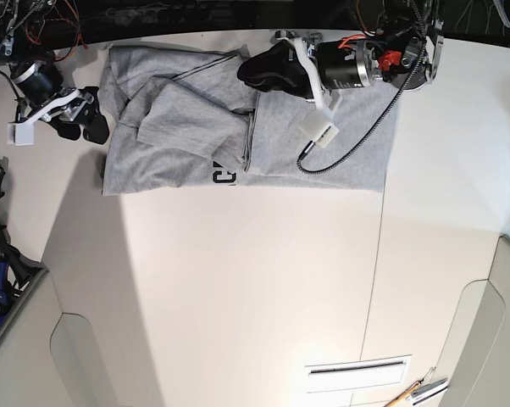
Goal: Fold the T-shirt properly
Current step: 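Fold the hem end over toward the collar end and release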
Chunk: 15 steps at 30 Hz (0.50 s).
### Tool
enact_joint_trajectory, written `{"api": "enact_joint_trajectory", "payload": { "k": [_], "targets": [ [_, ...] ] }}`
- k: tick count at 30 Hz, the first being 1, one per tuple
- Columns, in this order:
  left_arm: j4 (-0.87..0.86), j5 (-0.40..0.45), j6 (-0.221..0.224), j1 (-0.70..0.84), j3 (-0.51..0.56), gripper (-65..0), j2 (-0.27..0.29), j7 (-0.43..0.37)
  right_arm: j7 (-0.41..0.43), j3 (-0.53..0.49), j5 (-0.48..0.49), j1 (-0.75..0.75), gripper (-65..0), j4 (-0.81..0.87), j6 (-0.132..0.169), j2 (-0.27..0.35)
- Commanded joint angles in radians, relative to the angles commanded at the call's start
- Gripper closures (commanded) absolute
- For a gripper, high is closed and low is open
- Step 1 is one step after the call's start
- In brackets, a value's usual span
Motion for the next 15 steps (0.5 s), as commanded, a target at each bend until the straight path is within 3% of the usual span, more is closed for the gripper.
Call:
{"api": "enact_joint_trajectory", "payload": {
  "k": [3,9,15],
  "targets": [
    [0.000,0.010,0.000,-0.001,0.000,-29.7,0.000,-0.001,-0.031,-0.007,-0.027,-0.002,-44.7,-0.001,0.000,0.025],
    [0.000,0.010,0.000,-0.023,-0.037,-29.7,0.001,-0.038,-0.034,-0.092,-0.043,-0.028,-44.7,-0.003,0.000,0.020],
    [0.000,-0.023,0.000,-0.023,-0.182,-29.8,0.000,-0.030,-0.033,-0.203,-0.044,-0.028,-44.7,-0.003,-0.008,-0.001]
  ]
}}
